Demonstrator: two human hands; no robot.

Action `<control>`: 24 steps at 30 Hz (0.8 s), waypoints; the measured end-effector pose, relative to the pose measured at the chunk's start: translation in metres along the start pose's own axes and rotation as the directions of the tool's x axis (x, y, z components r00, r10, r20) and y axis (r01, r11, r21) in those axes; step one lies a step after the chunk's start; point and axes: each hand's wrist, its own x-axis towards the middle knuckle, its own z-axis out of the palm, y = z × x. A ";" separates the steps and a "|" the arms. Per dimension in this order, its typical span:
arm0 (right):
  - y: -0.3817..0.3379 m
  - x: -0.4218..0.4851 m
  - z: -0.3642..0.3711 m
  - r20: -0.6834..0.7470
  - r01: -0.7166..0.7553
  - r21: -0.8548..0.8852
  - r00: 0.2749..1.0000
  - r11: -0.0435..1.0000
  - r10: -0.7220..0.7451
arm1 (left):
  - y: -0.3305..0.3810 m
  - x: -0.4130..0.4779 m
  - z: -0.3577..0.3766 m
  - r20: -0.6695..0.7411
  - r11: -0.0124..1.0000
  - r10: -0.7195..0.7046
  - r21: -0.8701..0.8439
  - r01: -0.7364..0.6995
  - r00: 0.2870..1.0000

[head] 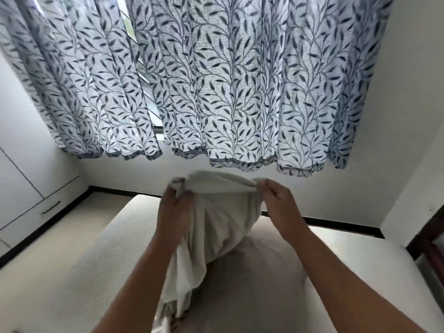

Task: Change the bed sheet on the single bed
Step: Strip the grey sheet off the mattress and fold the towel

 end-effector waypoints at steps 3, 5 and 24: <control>0.006 -0.001 0.025 0.127 0.004 -0.128 0.992 0.992 0.012 | 0.043 0.024 -0.023 -0.046 0.995 0.059 -0.075 -0.063 0.997; 0.012 0.001 0.041 0.284 0.061 -0.272 0.959 0.960 0.020 | 0.067 0.036 -0.042 -0.047 0.992 0.119 -0.038 -0.120 0.992; -0.230 0.201 0.015 -0.565 0.335 -0.574 0.499 0.747 -0.658 | 0.152 0.258 -0.217 -0.438 0.900 0.411 0.053 -0.433 0.799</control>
